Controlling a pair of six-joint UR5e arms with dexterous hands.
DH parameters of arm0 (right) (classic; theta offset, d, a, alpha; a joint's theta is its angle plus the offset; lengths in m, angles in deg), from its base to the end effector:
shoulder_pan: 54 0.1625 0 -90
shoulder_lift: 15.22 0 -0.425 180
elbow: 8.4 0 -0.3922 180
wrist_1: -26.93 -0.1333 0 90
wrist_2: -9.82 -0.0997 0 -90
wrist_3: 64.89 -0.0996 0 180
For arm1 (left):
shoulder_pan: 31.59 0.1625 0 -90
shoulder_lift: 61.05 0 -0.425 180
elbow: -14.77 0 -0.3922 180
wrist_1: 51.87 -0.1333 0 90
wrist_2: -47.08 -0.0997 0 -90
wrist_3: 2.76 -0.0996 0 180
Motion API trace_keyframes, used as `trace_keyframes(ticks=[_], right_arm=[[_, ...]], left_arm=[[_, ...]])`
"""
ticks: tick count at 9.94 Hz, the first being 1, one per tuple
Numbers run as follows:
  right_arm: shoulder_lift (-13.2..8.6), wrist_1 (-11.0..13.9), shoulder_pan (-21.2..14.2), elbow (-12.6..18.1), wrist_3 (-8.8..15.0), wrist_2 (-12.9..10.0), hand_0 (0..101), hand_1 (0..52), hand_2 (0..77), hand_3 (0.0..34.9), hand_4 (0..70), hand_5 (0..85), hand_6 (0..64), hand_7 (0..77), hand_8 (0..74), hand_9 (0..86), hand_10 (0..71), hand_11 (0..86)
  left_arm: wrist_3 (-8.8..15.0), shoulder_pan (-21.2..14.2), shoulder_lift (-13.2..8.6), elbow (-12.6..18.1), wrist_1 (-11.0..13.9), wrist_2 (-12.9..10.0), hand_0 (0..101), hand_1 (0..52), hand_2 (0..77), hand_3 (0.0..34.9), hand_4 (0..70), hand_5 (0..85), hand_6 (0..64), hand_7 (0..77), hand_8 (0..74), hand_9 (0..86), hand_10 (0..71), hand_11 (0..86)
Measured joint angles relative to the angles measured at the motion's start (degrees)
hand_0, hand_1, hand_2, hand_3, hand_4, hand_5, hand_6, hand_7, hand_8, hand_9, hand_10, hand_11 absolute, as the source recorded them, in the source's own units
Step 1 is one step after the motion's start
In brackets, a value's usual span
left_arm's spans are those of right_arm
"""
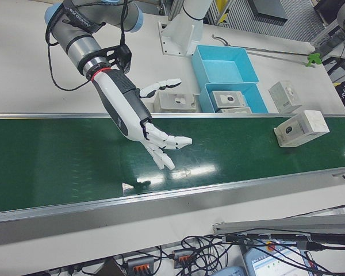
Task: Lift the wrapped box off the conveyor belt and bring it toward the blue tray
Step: 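Move the right hand along the belt toward the approaching wrapped box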
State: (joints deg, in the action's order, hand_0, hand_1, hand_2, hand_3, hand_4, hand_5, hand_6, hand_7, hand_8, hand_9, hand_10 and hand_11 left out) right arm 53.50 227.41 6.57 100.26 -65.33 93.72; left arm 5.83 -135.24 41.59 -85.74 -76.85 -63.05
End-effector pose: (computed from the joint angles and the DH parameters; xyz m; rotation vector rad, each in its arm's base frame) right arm -0.1604 -0.5772 0.3677 -0.5327 -2.3489 1.6802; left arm -0.2246 -0.5052 0.5256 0.2958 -2.1441 2.2296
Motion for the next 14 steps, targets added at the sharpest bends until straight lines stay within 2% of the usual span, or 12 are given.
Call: trace_keyframes(ticks=[7, 8, 9, 10, 12, 14], right_arm=[[0.02, 0.00, -0.01, -0.03, -0.17, 0.04, 49, 14.2, 12.5, 2.0, 20.2, 17.5, 10.9, 26.7, 2.7, 7.1, 1.6, 2.7], [0.00, 0.00, -0.08, -0.02, -0.08, 0.01, 50, 19.6, 16.4, 2.2, 20.2, 17.5, 10.9, 26.7, 3.3, 7.1, 1.6, 2.7], [-0.03, 0.00, -0.20, -0.02, -0.01, -0.04, 50, 19.6, 16.4, 2.2, 20.2, 17.5, 10.9, 26.7, 3.3, 7.1, 1.6, 2.7], [-0.03, 0.00, -0.29, -0.03, 0.07, -0.08, 51, 17.5, 19.6, 2.1, 20.2, 17.5, 10.9, 26.7, 3.3, 7.1, 1.6, 4.4], [-0.05, 0.02, -0.52, -0.02, 0.12, -0.21, 51, 19.1, 19.1, 2.1, 20.2, 17.5, 10.9, 26.7, 0.5, 7.1, 1.1, 4.4], [-0.12, 0.03, -1.39, -0.18, 0.51, -0.42, 52, 20.2, 20.2, 2.0, 20.7, 17.5, 10.9, 26.7, 3.3, 8.2, 1.6, 4.4]], left_arm=[[0.00, 0.00, 0.00, 0.00, 0.00, 0.00, 0, 0.0, 0.5, 0.0, 0.0, 1.1, 0.0, 0.5, 0.5, 0.0, 0.5, 0.5], [0.00, 0.00, 0.00, 0.00, 0.00, 0.00, 0, 0.0, 0.5, 0.0, 0.0, 1.1, 0.0, 0.5, 0.5, 0.0, 0.5, 0.5], [0.00, 0.00, 0.00, 0.00, 0.00, 0.00, 0, 0.0, 1.1, 0.0, 0.0, 1.1, 0.0, 0.5, 0.5, 0.0, 0.5, 0.0], [0.00, 0.00, 0.00, 0.00, 0.00, 0.00, 0, 0.0, 1.1, 0.0, 0.0, 1.1, 0.0, 0.5, 0.5, 0.0, 0.5, 0.0], [0.00, 0.00, 0.00, 0.00, 0.00, 0.00, 0, 0.0, 1.1, 0.0, 0.0, 1.1, 0.0, 0.5, 0.5, 0.0, 0.0, 0.5], [0.00, 0.00, 0.00, 0.00, 0.00, 0.00, 0, 0.0, 0.5, 0.0, 0.0, 1.1, 0.0, 0.5, 0.5, 0.0, 0.0, 0.0]])
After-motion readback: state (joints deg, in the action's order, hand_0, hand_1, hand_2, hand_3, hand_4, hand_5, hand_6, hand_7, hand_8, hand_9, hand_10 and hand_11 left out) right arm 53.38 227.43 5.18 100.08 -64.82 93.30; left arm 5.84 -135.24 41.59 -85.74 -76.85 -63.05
